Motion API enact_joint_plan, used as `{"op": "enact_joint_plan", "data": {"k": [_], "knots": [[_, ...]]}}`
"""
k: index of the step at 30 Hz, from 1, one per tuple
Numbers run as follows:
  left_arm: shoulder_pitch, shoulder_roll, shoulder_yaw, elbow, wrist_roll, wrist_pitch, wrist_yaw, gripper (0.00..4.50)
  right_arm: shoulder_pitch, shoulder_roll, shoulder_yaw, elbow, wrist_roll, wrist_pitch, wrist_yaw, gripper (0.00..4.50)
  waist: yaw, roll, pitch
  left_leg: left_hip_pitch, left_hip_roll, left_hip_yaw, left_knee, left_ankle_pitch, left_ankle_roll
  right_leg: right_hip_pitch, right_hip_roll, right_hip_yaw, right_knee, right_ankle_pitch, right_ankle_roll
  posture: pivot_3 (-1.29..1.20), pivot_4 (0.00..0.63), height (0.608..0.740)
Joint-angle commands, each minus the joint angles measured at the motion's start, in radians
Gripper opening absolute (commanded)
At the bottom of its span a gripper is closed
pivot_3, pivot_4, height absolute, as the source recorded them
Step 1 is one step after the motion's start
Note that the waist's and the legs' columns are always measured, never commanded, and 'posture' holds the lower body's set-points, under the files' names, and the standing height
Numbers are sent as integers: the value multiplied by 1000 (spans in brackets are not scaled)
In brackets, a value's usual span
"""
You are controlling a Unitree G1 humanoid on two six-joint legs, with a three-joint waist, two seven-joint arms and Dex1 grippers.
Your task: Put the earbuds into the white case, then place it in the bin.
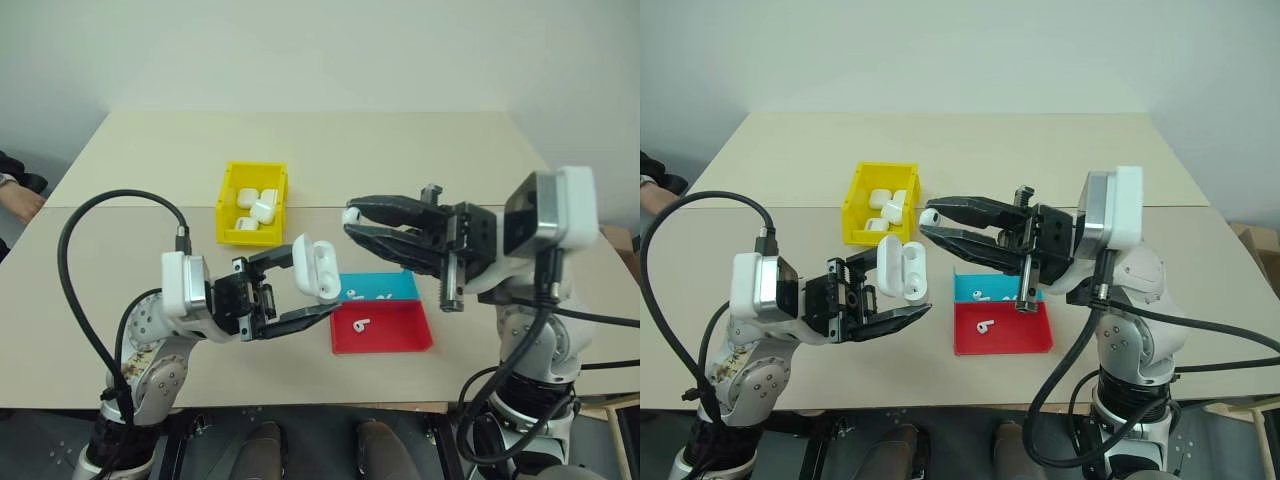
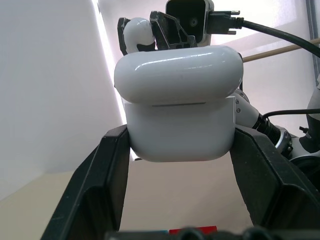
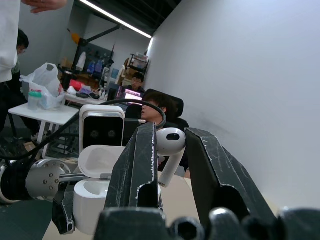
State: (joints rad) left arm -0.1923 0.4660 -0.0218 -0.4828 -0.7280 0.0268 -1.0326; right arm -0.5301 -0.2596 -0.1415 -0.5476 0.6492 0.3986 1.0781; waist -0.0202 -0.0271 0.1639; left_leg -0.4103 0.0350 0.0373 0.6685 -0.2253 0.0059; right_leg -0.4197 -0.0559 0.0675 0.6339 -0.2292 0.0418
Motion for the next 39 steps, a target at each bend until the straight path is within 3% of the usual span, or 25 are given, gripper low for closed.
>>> {"op": "enact_joint_plan", "data": {"k": [1, 11, 30, 33, 37, 39], "knots": [[-21, -15, -11, -13, 11, -1, 8, 2739, -8, -2, 47, 2, -4, -80, -13, 1010, 0, 0, 0, 0, 0, 0, 0, 0, 0, 0, 0, 0, 0, 0, 0, 0, 150, 740], [-26, -39, -14, -13, 19, -2, 6, 2739, 21, -14, 156, 43, -53, -196, -35, 1010, 1, 0, 0, 0, 0, 0, 0, 0, 0, 0, 0, 0, 0, 0, 0, 0, 150, 740], [-40, -55, -10, -17, 11, 0, 13, 2739, 55, -100, 191, 83, -48, -268, -21, 1010, 3, 0, 0, 0, 0, 0, 0, 0, 0, 0, 0, 0, 0, 0, 0, 0, 150, 740], [-41, -65, -13, -15, 14, -5, 11, 2739, 66, -118, 198, 77, -38, -273, -1, 1652, 3, 0, 0, 0, 0, 0, 0, 0, 0, 0, 0, 0, 0, 0, 0, 0, 150, 740], [-40, -71, -13, -14, 19, -2, 8, 2739, 73, -132, 216, 81, -68, -298, -5, 2915, 2, 0, 0, 0, 0, 0, 0, 0, 0, 0, 0, 0, 0, 0, 0, 0, 150, 740], [-40, -72, -12, -13, 23, 1, 7, 2739, 74, -138, 221, 87, -79, -311, -6, 2915, 2, 0, 0, 0, 0, 0, 0, 0, 0, 0, 0, 0, 0, 0, 0, 0, 150, 740]]}}
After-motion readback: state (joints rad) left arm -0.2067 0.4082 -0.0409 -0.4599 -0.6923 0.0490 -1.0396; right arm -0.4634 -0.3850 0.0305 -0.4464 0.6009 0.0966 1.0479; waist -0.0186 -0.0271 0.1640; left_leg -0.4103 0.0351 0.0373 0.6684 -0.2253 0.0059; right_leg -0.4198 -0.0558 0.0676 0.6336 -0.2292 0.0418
